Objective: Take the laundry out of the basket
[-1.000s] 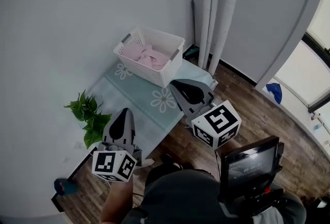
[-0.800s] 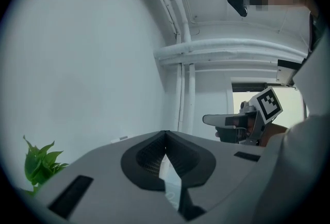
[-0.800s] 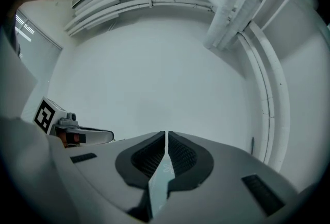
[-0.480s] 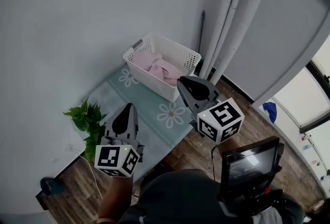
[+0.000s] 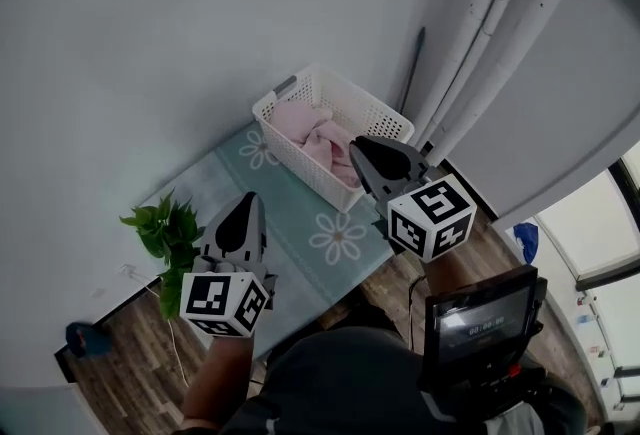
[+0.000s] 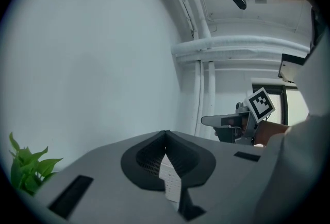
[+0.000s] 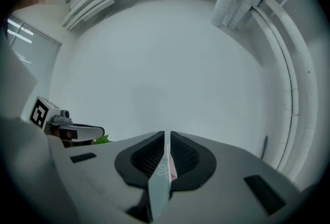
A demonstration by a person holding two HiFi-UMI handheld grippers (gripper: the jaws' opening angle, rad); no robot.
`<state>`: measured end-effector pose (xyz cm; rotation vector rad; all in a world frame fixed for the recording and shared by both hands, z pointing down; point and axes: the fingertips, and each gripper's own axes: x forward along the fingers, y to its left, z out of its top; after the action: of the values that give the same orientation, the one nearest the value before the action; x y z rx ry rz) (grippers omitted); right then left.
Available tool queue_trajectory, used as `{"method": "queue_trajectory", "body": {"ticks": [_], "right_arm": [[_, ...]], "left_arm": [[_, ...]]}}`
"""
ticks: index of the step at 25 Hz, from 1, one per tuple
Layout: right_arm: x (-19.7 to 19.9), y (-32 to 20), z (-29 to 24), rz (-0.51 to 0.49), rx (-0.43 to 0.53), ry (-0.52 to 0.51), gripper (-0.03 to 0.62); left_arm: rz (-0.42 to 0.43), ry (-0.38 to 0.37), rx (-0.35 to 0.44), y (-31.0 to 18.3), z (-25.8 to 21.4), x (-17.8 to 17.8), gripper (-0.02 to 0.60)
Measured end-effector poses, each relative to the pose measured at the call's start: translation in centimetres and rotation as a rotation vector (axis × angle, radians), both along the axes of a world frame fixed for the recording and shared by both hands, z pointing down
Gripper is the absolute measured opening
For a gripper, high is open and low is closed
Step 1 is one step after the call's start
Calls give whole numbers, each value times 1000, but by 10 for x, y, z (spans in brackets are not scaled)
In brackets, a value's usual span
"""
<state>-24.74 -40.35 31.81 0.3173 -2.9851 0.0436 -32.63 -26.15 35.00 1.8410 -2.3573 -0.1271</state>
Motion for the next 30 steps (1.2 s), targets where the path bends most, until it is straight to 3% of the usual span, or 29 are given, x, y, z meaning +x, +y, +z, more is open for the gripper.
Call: {"method": "queue_trajectory", "body": {"ticks": [5, 14, 22, 24, 27, 30], "right_arm": [[-26, -47, 10, -82, -23, 31, 33], [-81, -111, 57, -244, -69, 140, 170], [-129, -131, 138, -358, -133, 302, 273], [-139, -133, 158, -377, -164, 341, 317], [-149, -132, 186, -410, -201, 411, 438], [-156, -128, 210, -440, -234, 477, 466]], "left_arm": [[-89, 16, 8, -27, -6, -9, 2], [-213, -4, -50, -84, -6, -19, 2], [-325, 24, -141, -111, 40, -47, 2], [-342, 35, -160, -112, 52, -55, 2], [-352, 35, -186, -117, 73, -69, 2], [-372, 58, -219, -119, 96, -85, 2]]}}
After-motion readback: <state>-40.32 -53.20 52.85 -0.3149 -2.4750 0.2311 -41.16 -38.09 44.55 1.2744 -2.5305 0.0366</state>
